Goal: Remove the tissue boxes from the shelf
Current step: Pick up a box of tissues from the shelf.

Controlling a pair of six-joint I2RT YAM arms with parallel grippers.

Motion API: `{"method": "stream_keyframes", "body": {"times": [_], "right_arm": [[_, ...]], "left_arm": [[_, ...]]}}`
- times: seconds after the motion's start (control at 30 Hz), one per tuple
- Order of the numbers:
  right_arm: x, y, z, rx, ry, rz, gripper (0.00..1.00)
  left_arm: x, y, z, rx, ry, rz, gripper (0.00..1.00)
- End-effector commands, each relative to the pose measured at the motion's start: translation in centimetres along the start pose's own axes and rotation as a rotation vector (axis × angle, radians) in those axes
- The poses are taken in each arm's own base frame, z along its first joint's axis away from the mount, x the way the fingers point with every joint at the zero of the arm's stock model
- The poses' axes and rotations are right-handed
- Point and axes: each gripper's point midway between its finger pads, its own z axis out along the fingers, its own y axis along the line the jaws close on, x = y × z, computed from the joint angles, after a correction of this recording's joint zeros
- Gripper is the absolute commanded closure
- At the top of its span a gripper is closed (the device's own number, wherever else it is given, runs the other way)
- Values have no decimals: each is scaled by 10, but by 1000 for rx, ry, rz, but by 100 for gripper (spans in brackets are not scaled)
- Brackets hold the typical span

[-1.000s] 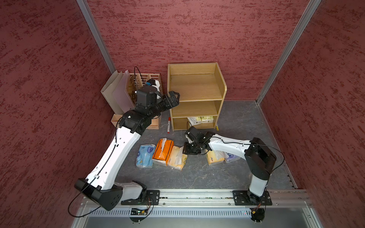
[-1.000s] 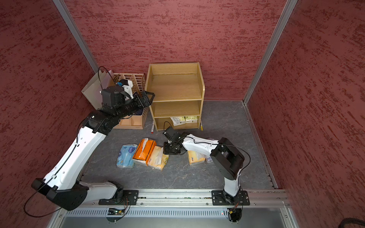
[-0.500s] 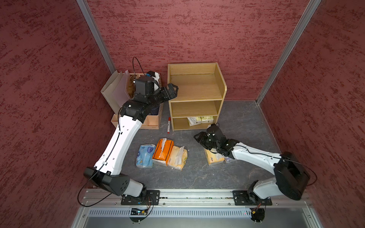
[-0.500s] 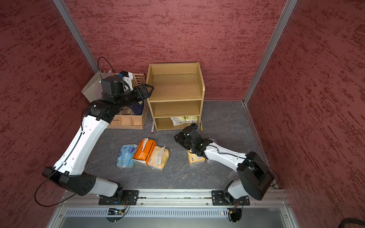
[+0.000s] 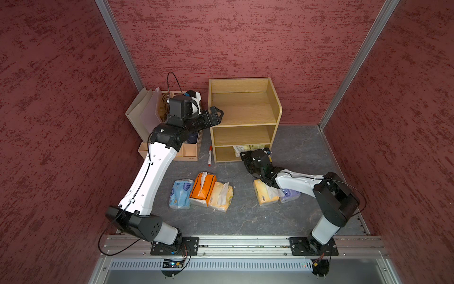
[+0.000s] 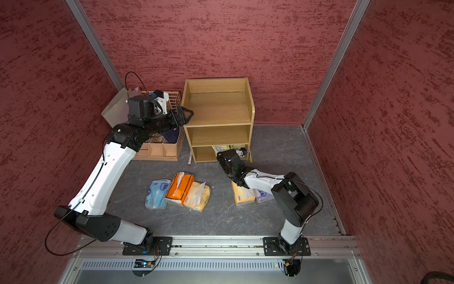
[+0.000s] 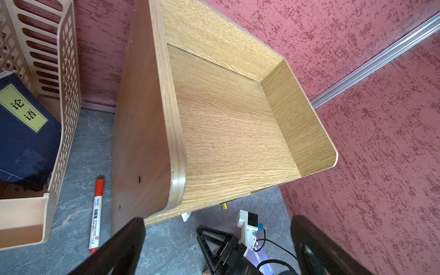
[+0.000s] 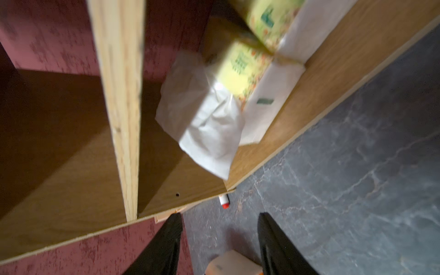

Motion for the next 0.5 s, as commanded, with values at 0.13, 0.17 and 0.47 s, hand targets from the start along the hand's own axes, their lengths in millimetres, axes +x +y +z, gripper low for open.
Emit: {"method": "stream_keyframes", "body": {"times": [0.13, 0.17, 0.47], "right_arm": [[-30, -17, 19, 20, -101, 68, 47], [-33, -19, 22, 24, -107, 74, 47], [-48, -21, 46, -39, -135, 128, 47]], "left_arm": [[1, 1, 5, 29, 14, 16, 0], [1, 2, 7, 31, 17, 12, 0], [-1, 1, 12, 49, 21, 6, 0]]}}
